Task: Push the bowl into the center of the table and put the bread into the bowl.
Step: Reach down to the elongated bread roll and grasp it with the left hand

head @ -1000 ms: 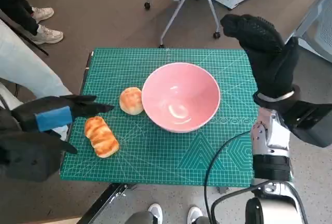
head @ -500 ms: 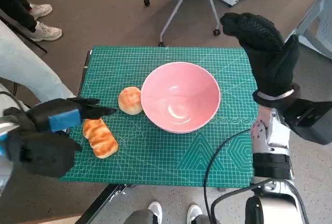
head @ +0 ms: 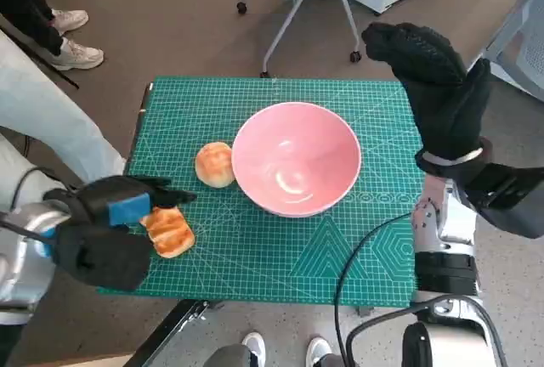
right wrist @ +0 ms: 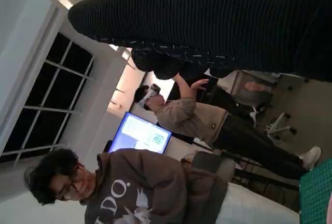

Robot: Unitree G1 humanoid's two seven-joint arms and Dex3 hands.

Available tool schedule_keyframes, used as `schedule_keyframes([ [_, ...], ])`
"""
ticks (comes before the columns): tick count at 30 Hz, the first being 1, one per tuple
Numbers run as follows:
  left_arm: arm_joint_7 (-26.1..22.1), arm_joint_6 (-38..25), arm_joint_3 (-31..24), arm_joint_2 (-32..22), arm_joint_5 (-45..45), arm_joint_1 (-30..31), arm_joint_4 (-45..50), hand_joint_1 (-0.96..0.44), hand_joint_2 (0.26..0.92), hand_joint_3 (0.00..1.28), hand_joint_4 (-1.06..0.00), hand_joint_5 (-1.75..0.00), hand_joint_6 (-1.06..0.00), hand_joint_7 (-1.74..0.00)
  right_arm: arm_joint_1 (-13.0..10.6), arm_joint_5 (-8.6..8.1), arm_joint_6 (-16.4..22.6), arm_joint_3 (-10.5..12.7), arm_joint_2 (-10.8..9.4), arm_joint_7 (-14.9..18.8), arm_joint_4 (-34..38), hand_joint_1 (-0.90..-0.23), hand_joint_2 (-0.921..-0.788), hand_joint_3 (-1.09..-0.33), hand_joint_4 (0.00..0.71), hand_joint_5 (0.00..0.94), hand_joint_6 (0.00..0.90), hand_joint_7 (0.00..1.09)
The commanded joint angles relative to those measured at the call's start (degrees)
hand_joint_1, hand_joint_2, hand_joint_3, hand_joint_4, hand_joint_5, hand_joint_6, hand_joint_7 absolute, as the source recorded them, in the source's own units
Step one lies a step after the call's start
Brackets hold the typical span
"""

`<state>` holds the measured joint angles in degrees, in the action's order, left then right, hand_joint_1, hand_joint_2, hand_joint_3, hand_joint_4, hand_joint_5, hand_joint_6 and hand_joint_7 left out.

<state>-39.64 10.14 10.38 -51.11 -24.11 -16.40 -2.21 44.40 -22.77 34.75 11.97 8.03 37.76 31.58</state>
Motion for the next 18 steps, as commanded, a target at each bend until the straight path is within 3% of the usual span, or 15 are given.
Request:
schedule_keyframes([
  [1,0.18,1.49,1.56,1.51,-0.46,-1.09,-2.84,-0.05,0.725,0.03,-0.34,-0.01,-0.42,0.0,-1.08,-0.29,-0.84,-0.22,-0.09,-0.04,-0.2,-0.69,-0.921,-0.649,0.159,0.0,0.0,0.61],
  [10,0.01,1.27,3.45,3.03,-1.51,-1.25,-5.58,0.05,0.807,0.06,-0.39,-0.02,-0.45,-0.02,-1.11,-0.27,-0.85,-0.12,-0.08,-0.1,-0.15,-0.692,-0.921,-0.645,0.162,0.001,0.0,0.61],
  [14,2.21,3.27,3.64,3.61,-1.67,-0.99,-7.47,0.08,0.856,0.06,-0.51,-0.03,-0.57,-0.05,-1.19,-0.5,-1.02,-0.1,-0.17,0.04,-0.28,-0.692,-0.921,-0.643,0.162,0.002,0.001,0.61],
  [18,5.99,7.14,3.48,4.15,-1.95,-0.71,-9.82,0.09,0.897,0.06,-0.76,-0.09,-0.79,-0.11,-1.35,-0.47,-1.06,-0.16,-0.29,-0.01,-0.52,-0.691,-0.921,-0.644,0.162,0.001,0.0,0.61],
])
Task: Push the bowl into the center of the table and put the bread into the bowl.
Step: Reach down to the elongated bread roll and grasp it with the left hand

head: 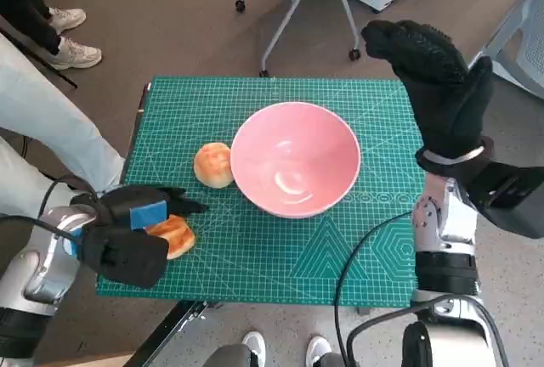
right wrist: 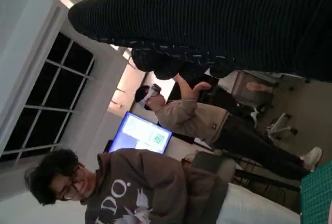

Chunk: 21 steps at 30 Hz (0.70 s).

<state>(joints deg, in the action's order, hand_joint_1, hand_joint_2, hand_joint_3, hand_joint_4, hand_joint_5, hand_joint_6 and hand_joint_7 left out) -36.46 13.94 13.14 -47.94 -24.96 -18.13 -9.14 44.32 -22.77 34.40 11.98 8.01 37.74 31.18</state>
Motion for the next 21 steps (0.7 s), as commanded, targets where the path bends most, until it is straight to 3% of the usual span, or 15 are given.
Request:
schedule_keyframes([
  [1,3.75,4.31,0.65,1.04,-1.18,1.09,-3.39,0.07,0.902,0.05,-0.76,-0.31,-0.77,-0.28,-1.29,-0.48,-0.74,-0.19,-0.31,0.02,-0.14,-0.691,-0.921,-0.645,0.161,0.001,0.0,0.61],
  [2,4.66,5.32,0.54,1.03,-1.25,1.19,-3.78,0.05,0.909,0.06,-0.74,-0.66,-0.71,-0.56,-1.33,-0.48,-0.74,-0.21,-0.34,0.03,-0.15,-0.691,-0.921,-0.646,0.161,0.001,-0.001,0.61],
  [3,5.3,6.07,0.49,1.01,-1.28,1.22,-4.12,0.03,0.913,0.07,-0.72,-0.89,-0.69,-0.72,-1.35,-0.48,-0.75,-0.21,-0.35,0.04,-0.17,-0.692,-0.921,-0.647,0.16,0.0,-0.001,0.61],
  [6,7.71,9.29,0.12,0.81,-1.27,1.31,-5.27,0.01,0.918,0.06,-0.71,-1.15,-0.67,-0.9,-1.48,-0.4,-0.78,-0.26,-0.39,-0.01,-0.25,-0.693,-0.921,-0.647,0.16,0.0,-0.001,0.61],
  [12,9.61,12.84,-0.63,0.38,-0.29,1.05,-6.71,0.0,0.919,0.04,-0.72,-1.14,-0.67,-1.1,-1.85,-0.32,-0.92,-0.42,-0.47,-0.05,-0.61,-0.694,-0.921,-0.645,0.161,0.001,-0.001,0.6],
  [21,6.22,10.6,-4.04,-1.04,4.46,1.34,-3.16,0.0,0.919,0.05,-0.72,-1.19,-0.66,-1.07,-2.14,-0.15,-1.18,-0.65,-0.49,-0.27,-0.98,-0.692,-0.921,-0.648,0.158,0.0,-0.001,0.58],
])
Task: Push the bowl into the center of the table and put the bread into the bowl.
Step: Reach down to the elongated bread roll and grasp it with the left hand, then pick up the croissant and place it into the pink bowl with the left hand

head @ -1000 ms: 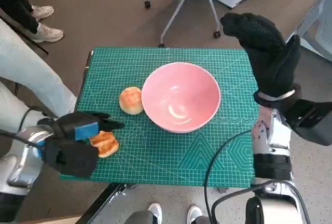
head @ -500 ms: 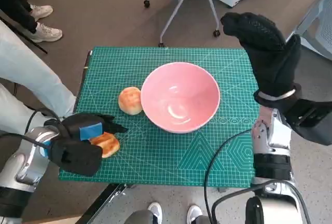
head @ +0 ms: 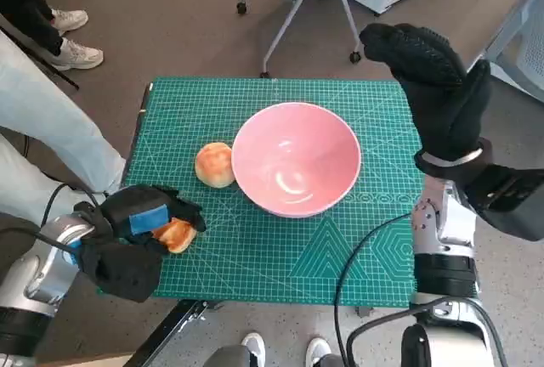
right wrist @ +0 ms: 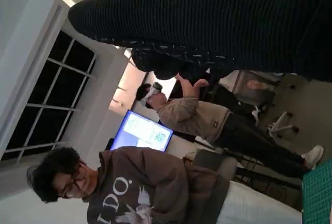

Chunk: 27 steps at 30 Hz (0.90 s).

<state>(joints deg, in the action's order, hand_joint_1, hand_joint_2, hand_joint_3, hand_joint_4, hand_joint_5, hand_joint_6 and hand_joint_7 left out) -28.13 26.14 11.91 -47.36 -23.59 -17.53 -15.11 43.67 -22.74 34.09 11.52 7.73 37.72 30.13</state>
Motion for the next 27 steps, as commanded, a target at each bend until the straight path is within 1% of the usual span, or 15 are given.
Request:
schedule_keyframes([
  [1,-2.56,-2.09,-3.43,-1.84,3.63,0.84,3.69,0.0,0.918,0.05,-0.72,-1.22,-0.67,-1.04,-1.49,-0.18,-0.89,-0.18,-0.18,-0.25,0.09,-0.691,-0.921,-0.649,0.157,0.0,-0.001,0.58],
  [6,-4.49,-5.1,-6.97,-2.8,6.27,1.59,8.84,0.0,0.917,0.05,-0.71,-1.26,-0.68,-0.99,-1.49,-0.28,-0.96,-0.1,-0.01,-0.09,0.26,-0.687,-0.921,-0.649,0.158,0.001,-0.001,0.57],
  [11,-5.48,-8.49,-12.28,-3.73,9.62,1.72,16.75,0.0,0.915,0.04,-0.73,-1.26,-0.71,-0.93,-1.51,-0.54,-1.06,0.07,0.25,0.25,0.33,-0.684,-0.921,-0.646,0.159,0.001,-0.001,0.57],
  [15,-5.57,-10.58,-15.32,-3.72,11.59,0.43,21.25,0.0,0.903,0.02,-0.77,-1.16,-0.73,-0.97,-1.45,-0.65,-1.18,0.19,0.37,0.28,0.36,-0.675,-0.921,-0.652,0.157,0.0,-0.001,0.56],
  [21,-4.69,-12.3,-17.6,-3.04,12.74,-4.15,24.96,0.0,0.893,0.01,-0.81,-1.05,-0.76,-1.01,-1.45,-0.74,-1.22,0.39,0.53,0.26,0.41,-0.667,-0.921,-0.655,0.156,0.0,-0.001,0.55],
  [23,-4.43,-13.12,-17.42,-2.52,12.66,-6.47,25.56,0.0,0.888,0.01,-0.82,-1.01,-0.77,-1.02,-1.4,-0.67,-1.13,0.44,0.53,0.21,0.54,-0.666,-0.921,-0.656,0.157,0.0,-0.001,0.55],
  [27,-4.08,-16.16,-15.55,-0.81,11.47,-11.86,26.71,0.0,0.886,0.01,-0.82,-0.99,-0.78,-1.03,-1.23,-0.71,-1.16,0.59,0.54,0.3,0.91,-0.666,-0.921,-0.657,0.158,0.001,-0.001,0.55],
])
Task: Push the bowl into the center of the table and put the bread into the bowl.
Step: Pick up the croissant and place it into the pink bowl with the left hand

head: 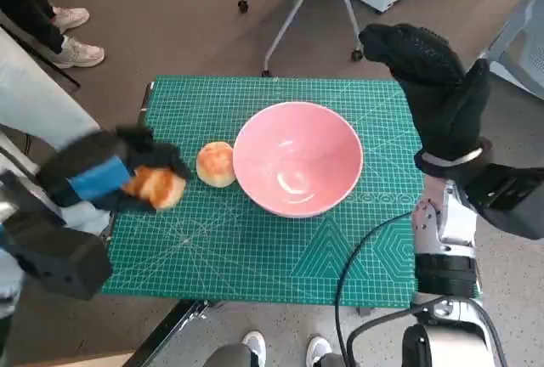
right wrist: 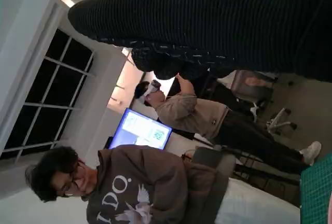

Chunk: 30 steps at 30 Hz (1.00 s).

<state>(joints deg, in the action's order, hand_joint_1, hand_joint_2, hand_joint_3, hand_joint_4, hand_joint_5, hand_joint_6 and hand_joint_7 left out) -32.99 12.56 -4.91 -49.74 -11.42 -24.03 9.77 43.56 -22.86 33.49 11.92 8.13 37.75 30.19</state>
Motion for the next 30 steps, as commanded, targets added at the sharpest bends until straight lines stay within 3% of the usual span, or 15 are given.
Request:
schedule_keyframes([
  [1,0.86,-3.24,2.09,2.17,-1.34,-6.99,2.09,0.0,0.886,0.01,-0.82,-0.99,-0.78,-1.03,-1.11,-0.58,-0.58,0.19,0.11,0.26,0.85,-0.667,-0.921,-0.657,0.158,0.001,-0.001,0.55],
  [7,1.99,-3.5,7.8,7.12,-5.15,-15.89,0.64,0.0,0.895,0.01,-0.81,-1.03,-0.76,-1.03,-1.15,-0.53,-0.54,0.21,-0.05,0.22,0.81,-0.67,-0.921,-0.657,0.159,0.001,-0.001,0.55],
  [14,2.07,0.14,14.27,13.36,-7.17,-23.75,-7.41,0.0,0.9,0.01,-0.81,-1.06,-0.74,-1.02,-1.31,-0.46,-0.54,0.26,-0.04,0.2,0.68,-0.673,-0.921,-0.659,0.158,0.001,-0.001,0.55],
  [18,1.08,1.0,17.27,16.32,-7.97,-27.96,-12.94,0.0,0.904,0.02,-0.74,-1.22,-0.77,-0.9,-1.5,-0.39,-0.48,0.3,0.09,0.17,0.5,-0.674,-0.921,-0.657,0.159,0.001,-0.001,0.55],
  [25,0.68,2.19,20.82,21.02,-8.89,-32.74,-21.98,0.0,0.92,0.05,-0.68,-1.13,-0.68,-1.15,-1.91,-0.29,-0.1,0.56,0.51,0.18,0.48,-0.665,-0.921,-0.661,0.161,0.002,-0.001,0.55],
  [30,3.52,7.01,22.95,23.25,-11.57,-34.36,-28.05,0.0,0.92,0.07,-0.64,-1.1,-0.67,-1.23,-2.12,-0.35,0.13,0.86,0.87,0.18,0.6,-0.659,-0.921,-0.659,0.164,0.003,0.0,0.55],
])
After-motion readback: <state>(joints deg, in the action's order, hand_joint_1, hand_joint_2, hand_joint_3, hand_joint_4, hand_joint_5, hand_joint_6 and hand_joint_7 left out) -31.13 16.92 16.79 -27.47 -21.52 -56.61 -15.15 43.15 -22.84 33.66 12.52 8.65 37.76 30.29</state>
